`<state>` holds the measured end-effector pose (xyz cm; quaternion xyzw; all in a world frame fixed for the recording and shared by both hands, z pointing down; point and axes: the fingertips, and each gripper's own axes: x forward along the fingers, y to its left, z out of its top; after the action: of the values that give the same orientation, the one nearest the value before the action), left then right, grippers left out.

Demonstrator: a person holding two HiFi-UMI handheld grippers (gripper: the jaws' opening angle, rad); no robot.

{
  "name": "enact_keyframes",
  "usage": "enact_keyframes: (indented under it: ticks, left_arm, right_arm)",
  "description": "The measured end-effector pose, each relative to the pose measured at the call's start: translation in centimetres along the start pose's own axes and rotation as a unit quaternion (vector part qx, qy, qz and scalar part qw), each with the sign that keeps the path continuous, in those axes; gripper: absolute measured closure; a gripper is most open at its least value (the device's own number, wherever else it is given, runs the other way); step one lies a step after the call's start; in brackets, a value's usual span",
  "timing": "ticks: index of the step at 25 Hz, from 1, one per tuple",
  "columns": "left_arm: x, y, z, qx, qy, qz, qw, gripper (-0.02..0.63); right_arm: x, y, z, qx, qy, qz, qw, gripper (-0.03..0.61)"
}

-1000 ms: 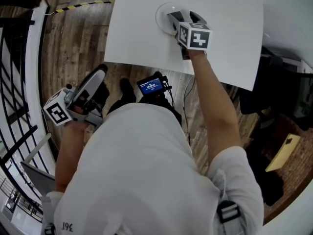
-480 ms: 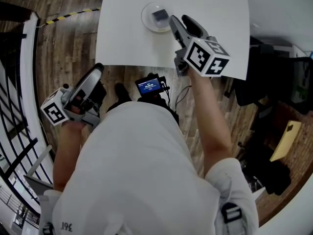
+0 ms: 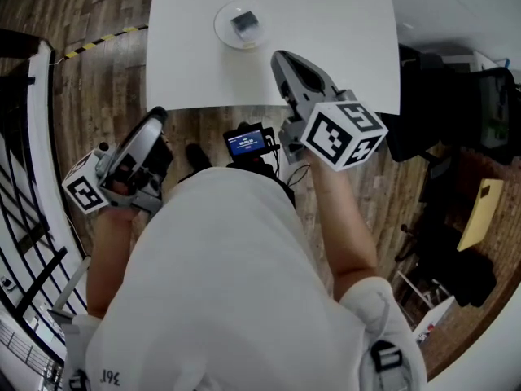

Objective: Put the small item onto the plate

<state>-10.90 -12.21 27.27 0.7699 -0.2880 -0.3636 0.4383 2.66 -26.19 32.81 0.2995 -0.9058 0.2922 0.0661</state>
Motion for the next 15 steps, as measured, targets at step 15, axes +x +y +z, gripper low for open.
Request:
enact_keyframes:
  ticks: [15]
  left_arm:
    - [1.6, -1.3, -2.0, -0.015, 0.040, -0.033, 0.9985, 0.503]
  right_arm:
    - [-4.4, 5.6, 6.3, 0.061, -0.089, 0.074, 0.991, 0.577]
